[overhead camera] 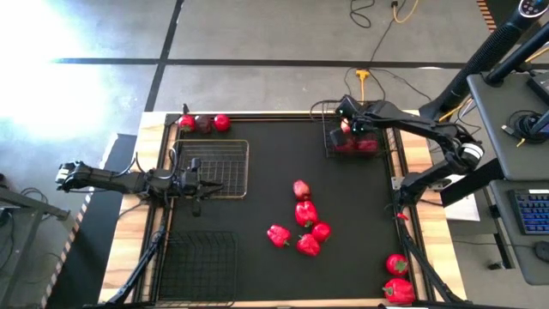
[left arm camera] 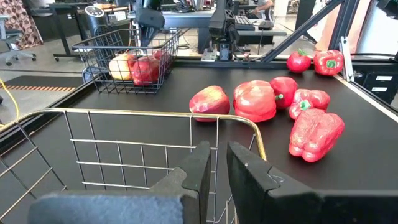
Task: Sort produce into baskets
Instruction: Put the center red apple into the right black basket
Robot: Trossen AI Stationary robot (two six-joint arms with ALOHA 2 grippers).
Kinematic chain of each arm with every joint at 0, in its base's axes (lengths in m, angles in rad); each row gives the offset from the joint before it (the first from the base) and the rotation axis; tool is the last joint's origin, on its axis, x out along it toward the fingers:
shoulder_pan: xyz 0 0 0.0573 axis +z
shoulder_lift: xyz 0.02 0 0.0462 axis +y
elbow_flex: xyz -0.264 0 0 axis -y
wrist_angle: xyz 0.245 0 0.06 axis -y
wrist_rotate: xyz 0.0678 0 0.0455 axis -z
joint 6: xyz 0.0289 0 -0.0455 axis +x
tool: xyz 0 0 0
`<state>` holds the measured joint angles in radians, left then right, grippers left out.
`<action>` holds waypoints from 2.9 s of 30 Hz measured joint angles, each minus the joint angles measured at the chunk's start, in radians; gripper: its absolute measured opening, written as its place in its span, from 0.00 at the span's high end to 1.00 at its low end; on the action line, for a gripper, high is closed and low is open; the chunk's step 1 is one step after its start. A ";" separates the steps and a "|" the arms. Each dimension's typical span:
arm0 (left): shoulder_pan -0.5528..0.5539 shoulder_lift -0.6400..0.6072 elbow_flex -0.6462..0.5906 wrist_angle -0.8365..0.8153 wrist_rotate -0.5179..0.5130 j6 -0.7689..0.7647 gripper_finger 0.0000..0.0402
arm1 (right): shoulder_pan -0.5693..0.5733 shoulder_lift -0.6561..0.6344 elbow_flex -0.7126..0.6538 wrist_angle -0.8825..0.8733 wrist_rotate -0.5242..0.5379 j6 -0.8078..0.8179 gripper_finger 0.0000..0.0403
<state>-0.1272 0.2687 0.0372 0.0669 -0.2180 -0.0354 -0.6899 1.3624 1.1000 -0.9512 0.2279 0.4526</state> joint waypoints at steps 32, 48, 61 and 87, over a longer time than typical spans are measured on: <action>0.000 0.001 0.000 0.000 0.000 0.000 0.91 | 0.706 0.258 0.204 0.052 0.027 0.472 0.09; 0.000 0.000 0.000 0.000 0.000 0.000 0.91 | 0.709 0.355 0.204 0.141 -0.003 0.439 0.09; 0.000 0.001 0.000 0.000 0.000 0.000 0.91 | 0.732 0.409 0.204 0.195 -0.018 0.489 0.09; 0.000 0.010 0.000 0.000 0.000 0.000 0.91 | 0.734 0.489 0.221 0.198 -0.001 0.459 0.33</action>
<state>-0.1276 0.2783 0.0368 0.0672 -0.2180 -0.0356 0.0437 1.8518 1.3214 -0.7532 0.2274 0.9121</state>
